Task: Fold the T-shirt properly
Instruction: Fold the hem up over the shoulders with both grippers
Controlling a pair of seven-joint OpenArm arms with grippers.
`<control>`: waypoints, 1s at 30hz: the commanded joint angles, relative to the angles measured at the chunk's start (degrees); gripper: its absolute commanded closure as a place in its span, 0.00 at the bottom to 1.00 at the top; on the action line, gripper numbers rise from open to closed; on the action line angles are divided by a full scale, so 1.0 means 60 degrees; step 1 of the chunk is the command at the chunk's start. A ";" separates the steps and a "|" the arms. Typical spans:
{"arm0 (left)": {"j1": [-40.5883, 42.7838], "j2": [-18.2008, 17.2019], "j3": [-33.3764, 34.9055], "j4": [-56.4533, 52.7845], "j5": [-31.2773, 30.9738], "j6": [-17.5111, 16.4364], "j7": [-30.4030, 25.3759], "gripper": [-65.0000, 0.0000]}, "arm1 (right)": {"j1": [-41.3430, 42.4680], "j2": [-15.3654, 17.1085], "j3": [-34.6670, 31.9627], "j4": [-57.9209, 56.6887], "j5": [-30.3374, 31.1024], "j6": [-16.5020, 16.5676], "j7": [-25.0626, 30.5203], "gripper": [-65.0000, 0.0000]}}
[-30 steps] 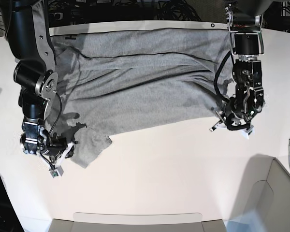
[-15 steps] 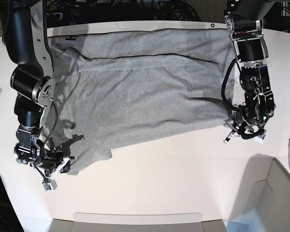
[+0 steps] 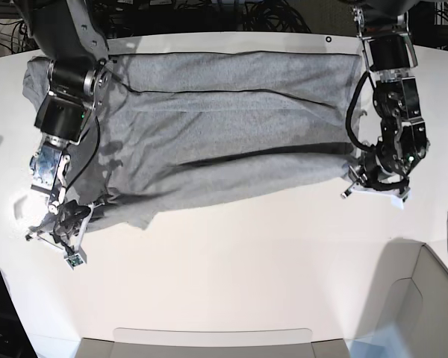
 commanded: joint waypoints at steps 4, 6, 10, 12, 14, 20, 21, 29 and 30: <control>0.0268 -0.0122 -0.0064 0.0461 -0.0031 -0.0030 -0.0037 1.00 | -0.0535 0.0138 0.0003 0.1284 0.0057 0.0108 -0.0384 1.00; 0.0503 -0.0122 -0.0064 0.0769 -0.0031 -0.0030 -0.0037 1.00 | -0.0960 0.0138 0.0003 0.1899 0.0057 0.0108 -0.0736 1.00; 0.1074 -0.0122 -0.0064 0.1574 -0.0031 -0.0030 -0.0037 1.00 | -0.1824 0.0138 0.0003 0.3130 0.0057 0.0108 -0.1205 1.00; 0.1294 -0.0122 -0.0079 0.1867 -0.0031 -0.0030 -0.0022 1.00 | -0.2190 0.0123 0.0032 0.3672 0.0057 0.0108 -0.1395 1.00; 0.1440 -0.0122 -0.0079 0.1941 -0.0031 -0.0030 0.0080 1.00 | -0.2483 0.0050 0.0076 0.4097 0.0057 0.0108 -0.1732 1.00; 0.1821 -0.0122 -0.0079 0.1999 -0.0031 -0.0030 0.0359 1.00 | -0.3568 -0.0009 0.0076 0.5240 0.0057 0.0108 -0.2128 1.00; 0.1909 -0.0122 -0.0079 0.1999 -0.0031 -0.0030 0.0359 1.00 | -0.3788 -0.0082 0.0076 0.5430 0.0057 0.0108 -0.2128 1.00; 0.2510 -0.0122 -0.0079 0.2014 -0.0031 -0.0030 0.0300 1.00 | -0.5267 -0.0214 0.0076 0.6588 0.0057 0.0108 -0.2128 1.00; 0.2568 -0.0122 -0.0093 0.2014 -0.0031 -0.0030 0.0300 1.00 | -0.5443 -0.0243 0.0076 0.6691 0.0057 0.0108 -0.2128 1.00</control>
